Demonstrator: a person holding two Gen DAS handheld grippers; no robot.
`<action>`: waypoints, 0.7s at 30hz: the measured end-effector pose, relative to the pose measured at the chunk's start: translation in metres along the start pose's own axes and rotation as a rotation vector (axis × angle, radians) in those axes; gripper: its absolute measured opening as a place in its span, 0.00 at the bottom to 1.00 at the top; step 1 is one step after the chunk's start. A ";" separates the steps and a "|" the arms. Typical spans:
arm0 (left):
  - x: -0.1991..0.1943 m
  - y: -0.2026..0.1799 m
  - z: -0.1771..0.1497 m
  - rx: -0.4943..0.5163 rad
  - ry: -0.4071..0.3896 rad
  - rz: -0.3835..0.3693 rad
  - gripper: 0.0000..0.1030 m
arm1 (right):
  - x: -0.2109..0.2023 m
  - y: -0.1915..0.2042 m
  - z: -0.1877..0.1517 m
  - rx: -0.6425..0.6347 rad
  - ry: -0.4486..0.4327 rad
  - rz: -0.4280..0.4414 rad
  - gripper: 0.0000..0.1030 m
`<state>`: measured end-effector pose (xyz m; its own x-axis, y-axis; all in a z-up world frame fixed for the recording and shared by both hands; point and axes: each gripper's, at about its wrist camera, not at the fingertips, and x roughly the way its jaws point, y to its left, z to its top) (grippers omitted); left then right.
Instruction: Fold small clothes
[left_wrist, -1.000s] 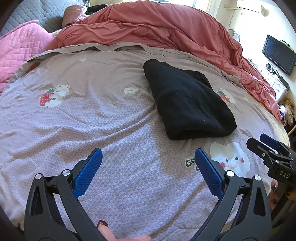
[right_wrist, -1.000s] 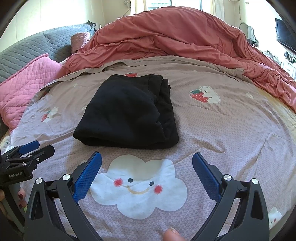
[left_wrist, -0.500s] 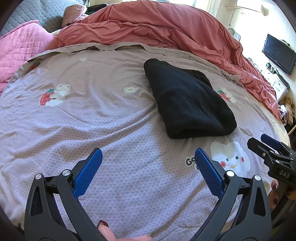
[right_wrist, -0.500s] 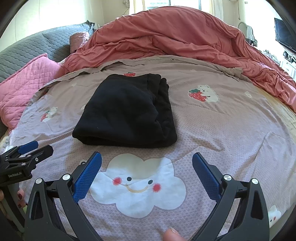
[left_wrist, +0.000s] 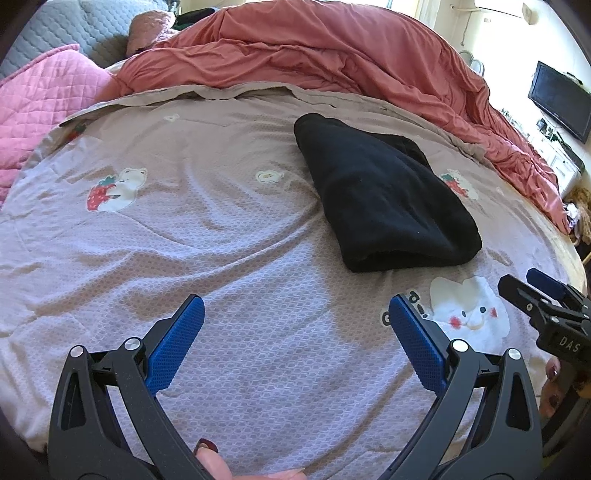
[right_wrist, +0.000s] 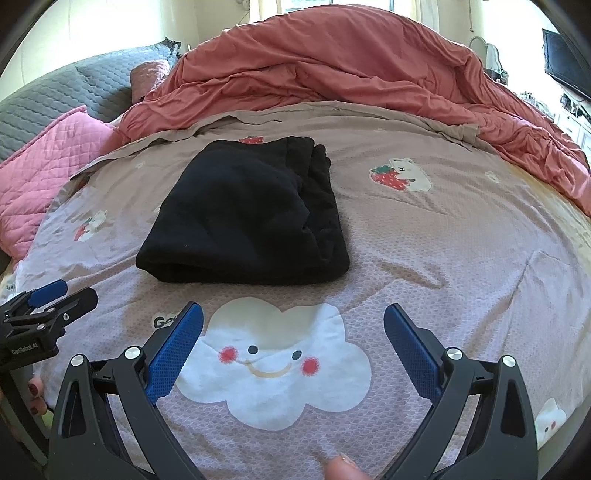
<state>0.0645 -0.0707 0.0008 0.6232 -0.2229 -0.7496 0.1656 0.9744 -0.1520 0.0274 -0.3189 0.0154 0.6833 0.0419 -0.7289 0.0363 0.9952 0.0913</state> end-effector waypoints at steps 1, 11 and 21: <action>0.000 0.000 0.000 0.003 0.001 0.001 0.91 | 0.000 -0.001 0.000 0.002 -0.001 -0.001 0.95; 0.000 -0.002 -0.002 0.012 0.013 0.005 0.91 | -0.001 -0.002 0.000 0.011 0.000 -0.009 0.95; -0.010 0.060 0.009 -0.084 0.015 0.081 0.91 | -0.020 -0.065 -0.014 0.204 -0.024 -0.229 0.95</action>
<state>0.0755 -0.0106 0.0048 0.6204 -0.1435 -0.7711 0.0504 0.9884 -0.1433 0.0017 -0.3835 0.0146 0.6573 -0.1858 -0.7304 0.3353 0.9400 0.0626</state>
